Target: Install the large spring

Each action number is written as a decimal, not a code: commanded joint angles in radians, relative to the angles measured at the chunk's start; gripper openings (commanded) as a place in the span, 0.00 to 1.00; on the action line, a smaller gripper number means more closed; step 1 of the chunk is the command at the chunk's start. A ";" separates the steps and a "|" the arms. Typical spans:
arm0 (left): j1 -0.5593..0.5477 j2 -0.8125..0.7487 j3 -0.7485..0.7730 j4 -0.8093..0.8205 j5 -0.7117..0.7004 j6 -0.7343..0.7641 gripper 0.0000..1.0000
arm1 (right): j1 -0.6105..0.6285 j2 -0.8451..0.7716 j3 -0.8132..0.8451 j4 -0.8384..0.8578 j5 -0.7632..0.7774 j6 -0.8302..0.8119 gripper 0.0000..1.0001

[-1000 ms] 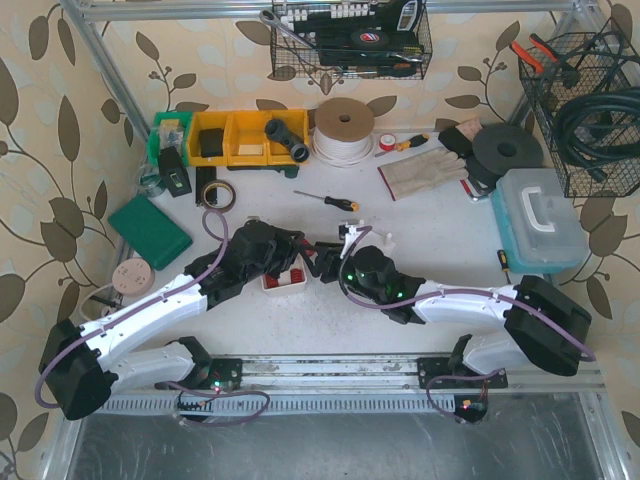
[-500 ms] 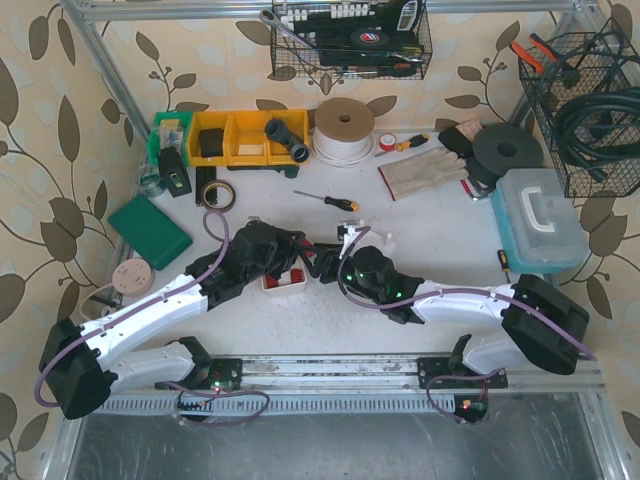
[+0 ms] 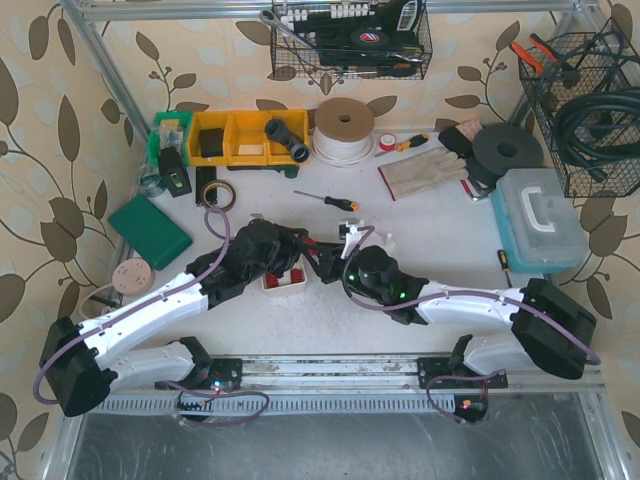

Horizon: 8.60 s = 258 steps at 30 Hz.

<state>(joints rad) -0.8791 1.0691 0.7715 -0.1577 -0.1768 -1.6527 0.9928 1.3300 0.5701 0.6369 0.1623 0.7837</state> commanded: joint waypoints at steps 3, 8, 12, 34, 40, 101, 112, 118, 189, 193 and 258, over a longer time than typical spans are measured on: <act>-0.023 -0.020 0.060 0.035 -0.030 0.014 0.00 | -0.003 -0.071 0.046 -0.218 0.028 -0.038 0.00; -0.026 -0.050 0.063 -0.005 -0.059 0.060 0.62 | -0.020 -0.106 0.111 -0.401 0.020 -0.046 0.00; -0.025 -0.064 0.095 -0.093 -0.082 0.125 0.84 | -0.044 -0.156 0.157 -0.562 0.043 -0.100 0.00; -0.024 -0.151 -0.045 -0.143 -0.108 0.948 0.89 | -0.486 0.046 0.729 -1.521 -0.250 -0.479 0.00; -0.023 -0.228 -0.136 -0.046 -0.129 0.954 0.90 | -0.487 0.234 0.939 -1.652 -0.231 -0.558 0.00; -0.015 -0.194 -0.135 0.130 -0.159 1.177 0.98 | -0.572 0.600 1.303 -1.820 -0.240 -0.706 0.00; -0.013 -0.203 -0.146 0.138 -0.172 1.170 0.98 | -0.573 0.655 1.327 -1.860 -0.231 -0.705 0.00; -0.012 -0.212 -0.156 0.142 -0.182 1.163 0.98 | -0.571 0.671 1.317 -1.862 -0.242 -0.703 0.00; 0.010 -0.231 -0.172 0.137 -0.199 1.131 0.98 | -0.561 0.980 1.557 -1.987 -0.158 -0.773 0.50; 0.011 -0.224 -0.167 0.131 -0.199 1.131 0.98 | -0.559 0.950 1.551 -1.961 -0.165 -0.752 0.92; 0.099 0.644 0.402 -0.634 -0.125 0.667 0.56 | -0.484 -0.098 0.115 -0.442 -0.254 -0.177 1.00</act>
<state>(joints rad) -0.7490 1.6665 1.1316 -0.7536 -0.2504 -0.9657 0.5030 1.2213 0.6514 0.1772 -0.0750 0.6266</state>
